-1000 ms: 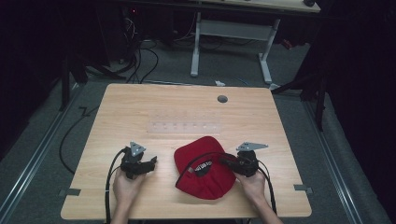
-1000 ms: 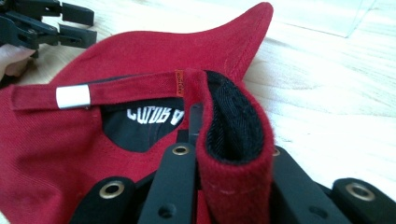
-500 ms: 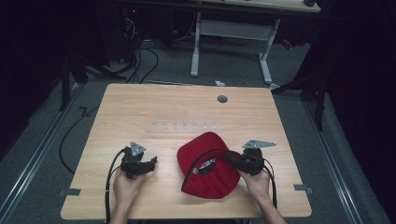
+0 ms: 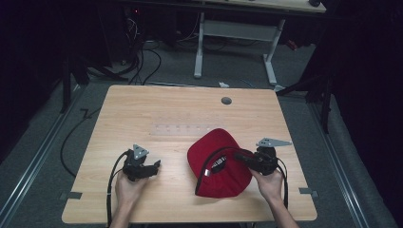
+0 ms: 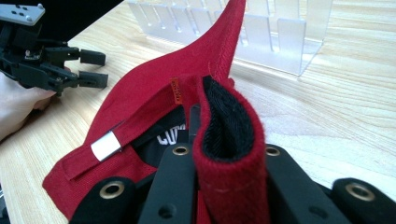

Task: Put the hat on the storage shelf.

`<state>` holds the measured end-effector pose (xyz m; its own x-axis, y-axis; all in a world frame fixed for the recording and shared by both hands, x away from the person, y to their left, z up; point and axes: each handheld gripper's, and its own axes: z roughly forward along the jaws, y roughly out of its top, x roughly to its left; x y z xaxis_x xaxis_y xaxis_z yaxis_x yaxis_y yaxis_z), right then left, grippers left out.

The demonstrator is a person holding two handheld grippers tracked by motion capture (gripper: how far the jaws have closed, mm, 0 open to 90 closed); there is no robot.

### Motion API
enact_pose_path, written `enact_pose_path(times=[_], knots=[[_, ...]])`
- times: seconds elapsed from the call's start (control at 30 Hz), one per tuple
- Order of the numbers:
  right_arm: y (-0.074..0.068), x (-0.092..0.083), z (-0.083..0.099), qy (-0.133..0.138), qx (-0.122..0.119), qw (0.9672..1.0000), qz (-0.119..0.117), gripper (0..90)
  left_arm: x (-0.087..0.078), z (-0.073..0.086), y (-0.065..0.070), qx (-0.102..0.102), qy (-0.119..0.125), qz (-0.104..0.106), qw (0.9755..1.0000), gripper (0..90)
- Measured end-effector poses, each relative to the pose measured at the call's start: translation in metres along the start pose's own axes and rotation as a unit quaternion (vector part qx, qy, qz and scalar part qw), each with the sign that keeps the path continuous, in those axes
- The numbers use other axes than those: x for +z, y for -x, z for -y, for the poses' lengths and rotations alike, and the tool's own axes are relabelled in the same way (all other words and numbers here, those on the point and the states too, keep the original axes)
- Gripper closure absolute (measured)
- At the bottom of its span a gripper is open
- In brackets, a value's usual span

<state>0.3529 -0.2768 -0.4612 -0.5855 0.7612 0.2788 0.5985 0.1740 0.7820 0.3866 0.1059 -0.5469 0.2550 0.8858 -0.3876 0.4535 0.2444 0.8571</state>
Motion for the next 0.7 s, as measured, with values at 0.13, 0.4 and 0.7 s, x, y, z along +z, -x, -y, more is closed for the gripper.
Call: enact_pose_path(times=[0.13,0.4,0.7], knots=[[0.001,-0.003,-0.002,0.002,0.004,1.0,0.001,83.6,-0.002,0.002,0.003,0.011,-0.003,0.007,0.9999,27.6],[0.002,-0.007,-0.005,0.006,0.006,1.0,0.0,83.6,-0.012,0.003,0.019,0.042,0.0,0.033,0.9986,27.5],[0.003,-0.008,-0.008,0.005,0.013,0.9999,-0.004,83.6,-0.022,0.002,0.038,0.063,-0.004,0.067,0.9957,25.1]])
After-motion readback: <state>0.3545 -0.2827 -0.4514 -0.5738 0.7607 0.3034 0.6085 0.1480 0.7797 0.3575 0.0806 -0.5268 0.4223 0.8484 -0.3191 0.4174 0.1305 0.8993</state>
